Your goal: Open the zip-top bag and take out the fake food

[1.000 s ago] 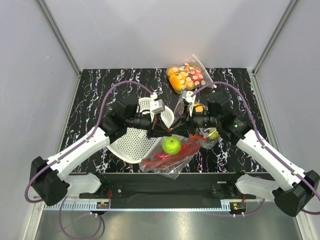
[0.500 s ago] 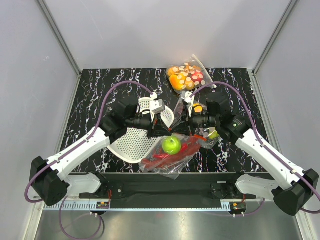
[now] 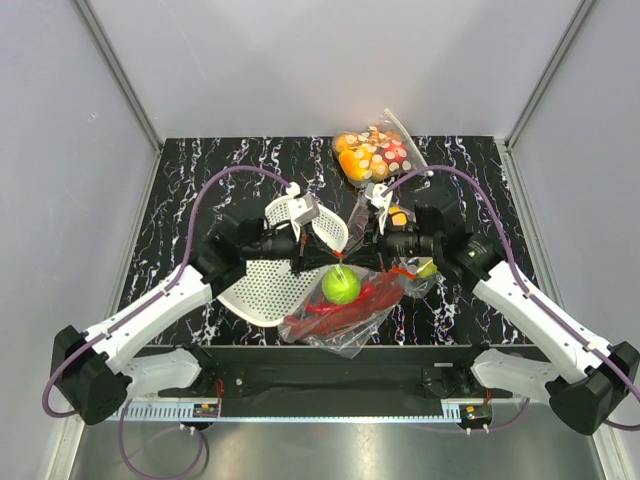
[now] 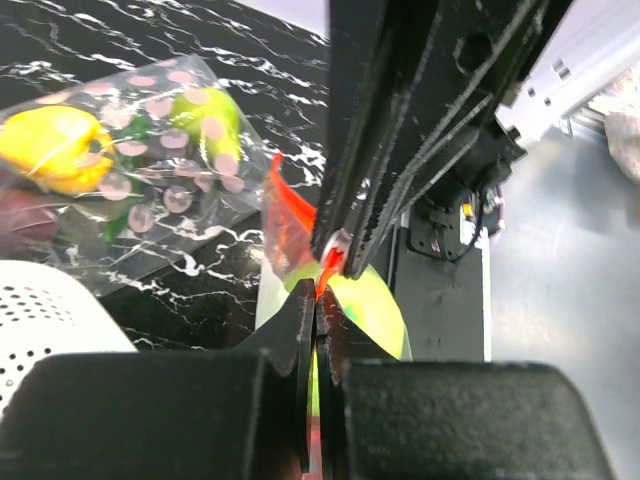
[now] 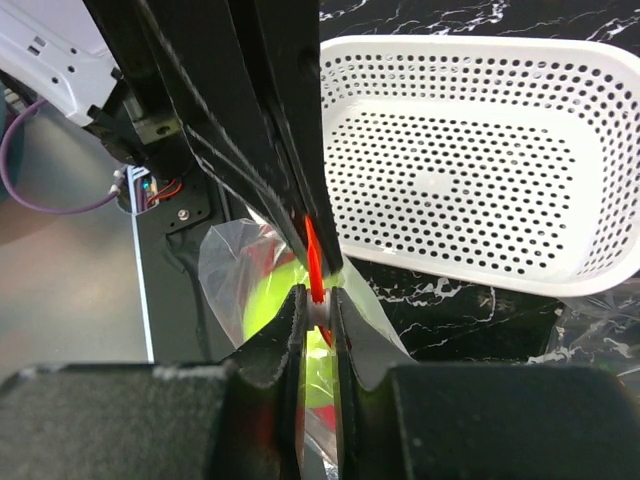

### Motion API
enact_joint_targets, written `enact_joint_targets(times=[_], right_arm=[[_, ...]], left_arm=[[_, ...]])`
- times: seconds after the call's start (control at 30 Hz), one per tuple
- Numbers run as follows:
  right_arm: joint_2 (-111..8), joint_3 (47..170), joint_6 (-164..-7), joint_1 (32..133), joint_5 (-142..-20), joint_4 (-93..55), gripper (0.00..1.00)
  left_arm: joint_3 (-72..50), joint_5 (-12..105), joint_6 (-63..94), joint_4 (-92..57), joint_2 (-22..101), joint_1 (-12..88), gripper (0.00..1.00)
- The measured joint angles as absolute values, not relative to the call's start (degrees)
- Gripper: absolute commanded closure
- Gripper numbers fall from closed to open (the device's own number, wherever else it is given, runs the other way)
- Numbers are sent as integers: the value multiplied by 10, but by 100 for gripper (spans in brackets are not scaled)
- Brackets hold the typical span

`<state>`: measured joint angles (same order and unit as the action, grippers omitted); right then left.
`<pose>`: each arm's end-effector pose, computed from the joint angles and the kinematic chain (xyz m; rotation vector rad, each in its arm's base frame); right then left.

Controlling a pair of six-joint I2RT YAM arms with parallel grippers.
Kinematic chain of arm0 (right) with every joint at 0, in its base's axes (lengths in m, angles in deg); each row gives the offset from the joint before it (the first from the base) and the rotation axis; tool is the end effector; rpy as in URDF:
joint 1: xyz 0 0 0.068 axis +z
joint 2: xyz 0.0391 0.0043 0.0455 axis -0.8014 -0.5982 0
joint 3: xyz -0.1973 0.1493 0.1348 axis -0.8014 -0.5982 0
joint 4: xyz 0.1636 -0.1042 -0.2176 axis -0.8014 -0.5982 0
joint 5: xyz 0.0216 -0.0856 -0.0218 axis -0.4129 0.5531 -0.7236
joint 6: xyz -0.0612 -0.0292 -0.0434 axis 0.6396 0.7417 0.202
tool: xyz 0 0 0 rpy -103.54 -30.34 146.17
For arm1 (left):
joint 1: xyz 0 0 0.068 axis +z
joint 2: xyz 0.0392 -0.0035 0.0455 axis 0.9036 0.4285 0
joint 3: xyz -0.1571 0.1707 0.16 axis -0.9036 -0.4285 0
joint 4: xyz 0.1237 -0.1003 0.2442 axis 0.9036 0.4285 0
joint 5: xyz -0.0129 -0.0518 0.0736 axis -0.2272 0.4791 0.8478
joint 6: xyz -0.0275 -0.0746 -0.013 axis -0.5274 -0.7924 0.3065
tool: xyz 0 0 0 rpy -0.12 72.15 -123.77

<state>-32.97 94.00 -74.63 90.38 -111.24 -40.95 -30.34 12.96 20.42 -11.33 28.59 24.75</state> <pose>0.2053 0.2094 0.3577 -1.1187 1.6978 1.0288 0.2057 -0.2321 0.3292 1.0568 1.6428 -1.2199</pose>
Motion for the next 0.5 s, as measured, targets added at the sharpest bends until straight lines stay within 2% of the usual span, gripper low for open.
enact_joint_targets(times=[0.5], right_arm=[[-269,934,-752,904,-987,-453,100]], left_arm=[[-318,211,128,-139,207,305,100]])
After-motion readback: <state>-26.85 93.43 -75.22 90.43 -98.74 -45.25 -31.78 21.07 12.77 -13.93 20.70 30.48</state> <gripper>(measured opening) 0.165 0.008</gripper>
